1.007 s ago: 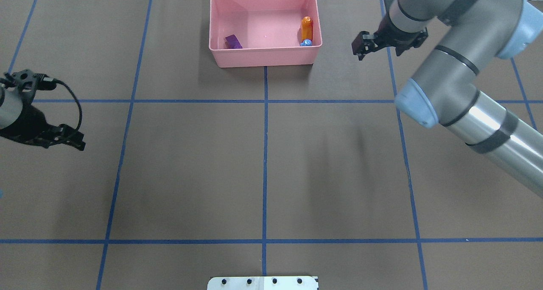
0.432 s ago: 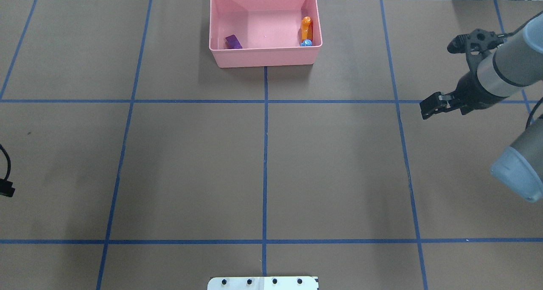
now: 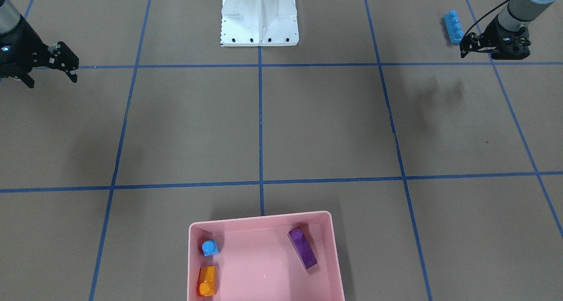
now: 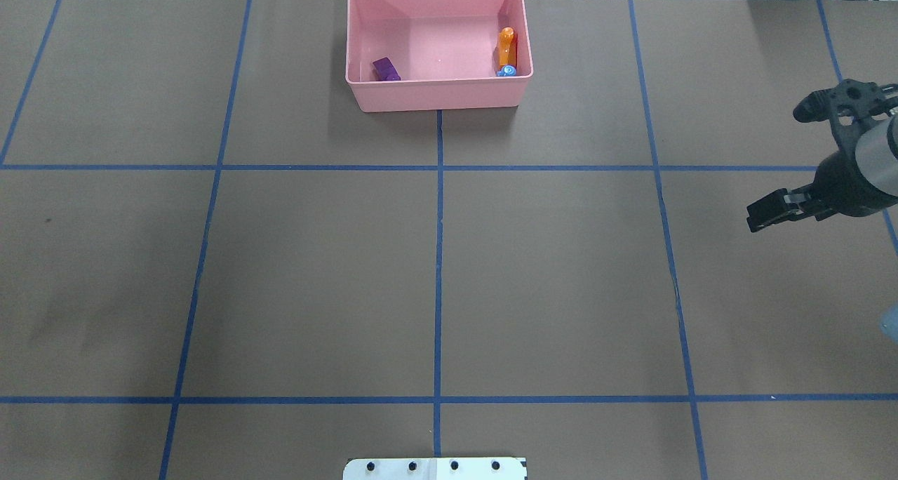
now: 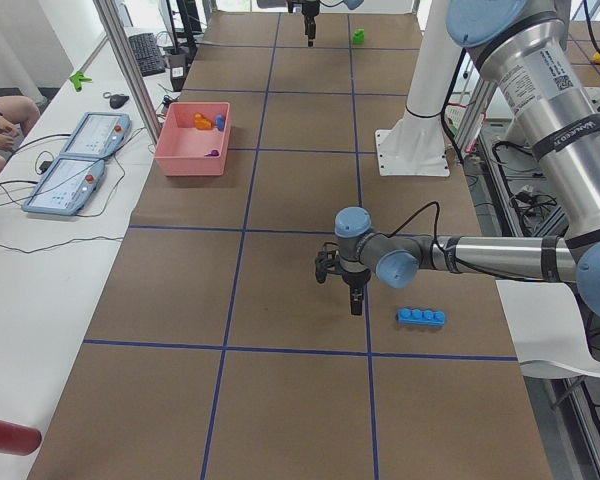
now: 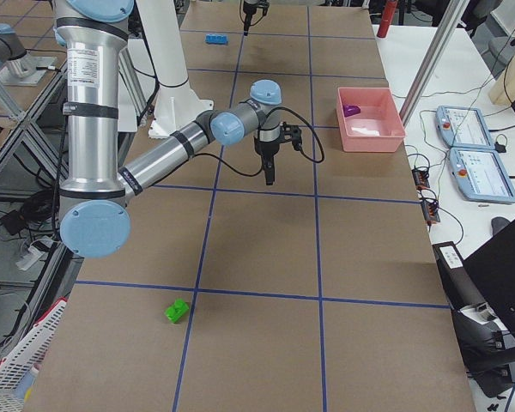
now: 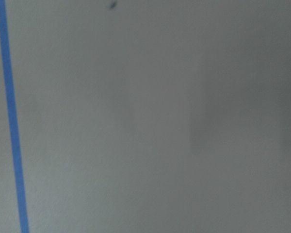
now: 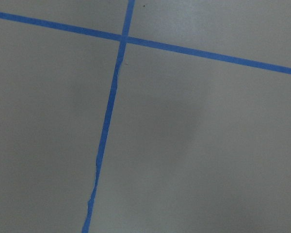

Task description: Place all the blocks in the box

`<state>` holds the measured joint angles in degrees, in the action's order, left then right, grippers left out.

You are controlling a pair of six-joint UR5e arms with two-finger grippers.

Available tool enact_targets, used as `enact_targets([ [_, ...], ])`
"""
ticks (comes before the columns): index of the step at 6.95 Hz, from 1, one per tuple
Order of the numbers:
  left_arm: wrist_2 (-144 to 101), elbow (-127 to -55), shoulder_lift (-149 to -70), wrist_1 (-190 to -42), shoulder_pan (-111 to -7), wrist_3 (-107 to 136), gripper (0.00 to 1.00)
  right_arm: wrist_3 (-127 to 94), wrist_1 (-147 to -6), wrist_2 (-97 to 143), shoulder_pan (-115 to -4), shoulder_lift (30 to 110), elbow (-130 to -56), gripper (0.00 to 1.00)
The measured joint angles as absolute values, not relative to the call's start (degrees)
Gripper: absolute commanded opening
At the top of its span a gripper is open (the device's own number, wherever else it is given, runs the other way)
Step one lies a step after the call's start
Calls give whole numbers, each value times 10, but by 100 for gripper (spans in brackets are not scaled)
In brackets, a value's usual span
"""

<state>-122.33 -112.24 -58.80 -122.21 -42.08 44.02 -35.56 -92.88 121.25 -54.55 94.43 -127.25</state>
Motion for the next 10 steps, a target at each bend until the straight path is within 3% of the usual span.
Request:
enact_targets([
  [5,-1228,-1091,-558,-1274,-259,486,100,-288,-926,1213,-553,1037,-1321,100],
  [7,-1232,-1049,-557,-1332,-235,493,65,-287,-926,1214,-554,1040,-1324,100],
  [9,-1247,-1039,-559,-1360,-215,519,47,-287,-927,1213,-556,1040,-1325,100],
  [10,-1249,-1039,-559,-1367,-209,526,28,-287,-927,1213,-557,1039,-1325,100],
])
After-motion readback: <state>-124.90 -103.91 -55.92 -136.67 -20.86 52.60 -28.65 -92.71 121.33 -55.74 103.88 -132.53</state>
